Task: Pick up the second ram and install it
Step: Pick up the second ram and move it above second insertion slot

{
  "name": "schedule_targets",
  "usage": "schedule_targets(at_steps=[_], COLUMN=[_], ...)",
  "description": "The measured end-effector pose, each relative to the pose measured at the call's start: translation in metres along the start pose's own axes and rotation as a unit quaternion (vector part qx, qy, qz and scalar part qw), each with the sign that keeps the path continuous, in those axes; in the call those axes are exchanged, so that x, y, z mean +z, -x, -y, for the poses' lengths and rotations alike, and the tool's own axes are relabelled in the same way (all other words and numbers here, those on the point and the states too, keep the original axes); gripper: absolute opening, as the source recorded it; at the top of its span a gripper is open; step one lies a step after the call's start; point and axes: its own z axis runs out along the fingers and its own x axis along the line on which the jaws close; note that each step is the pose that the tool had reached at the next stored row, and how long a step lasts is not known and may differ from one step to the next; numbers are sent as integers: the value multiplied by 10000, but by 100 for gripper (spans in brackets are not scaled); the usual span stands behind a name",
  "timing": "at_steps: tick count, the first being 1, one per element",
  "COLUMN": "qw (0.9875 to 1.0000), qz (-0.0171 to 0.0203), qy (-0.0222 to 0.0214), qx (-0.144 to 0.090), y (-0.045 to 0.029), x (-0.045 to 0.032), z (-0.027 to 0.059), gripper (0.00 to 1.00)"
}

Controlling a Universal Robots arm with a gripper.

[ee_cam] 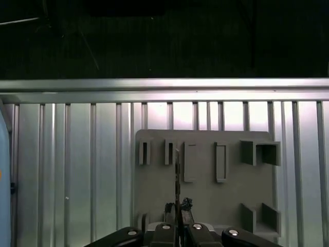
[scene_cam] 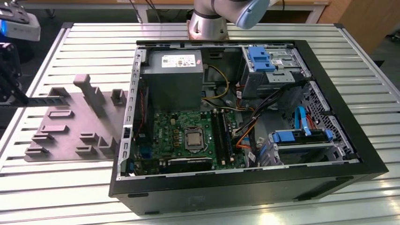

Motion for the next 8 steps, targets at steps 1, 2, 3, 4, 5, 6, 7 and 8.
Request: schedule_targets(at_steps=[1, 2, 3, 4, 5, 6, 7, 8], qw=[10000, 10000, 10000, 10000, 10000, 10000, 10000, 10000], qz=[0, 0, 0, 0, 0, 0, 0, 1], qy=[-1, 0, 0, 0, 0, 0, 0, -1], qx=[0, 0, 0, 0, 0, 0, 0, 0], y=[1, 2, 2, 3, 4, 5, 6, 7], x=[-39, -75, -111, -147, -182, -219, -258, -300], z=[-1, -3, -4, -6, -7, -9, -10, -11], gripper=[14, 14, 14, 14, 14, 14, 14, 14])
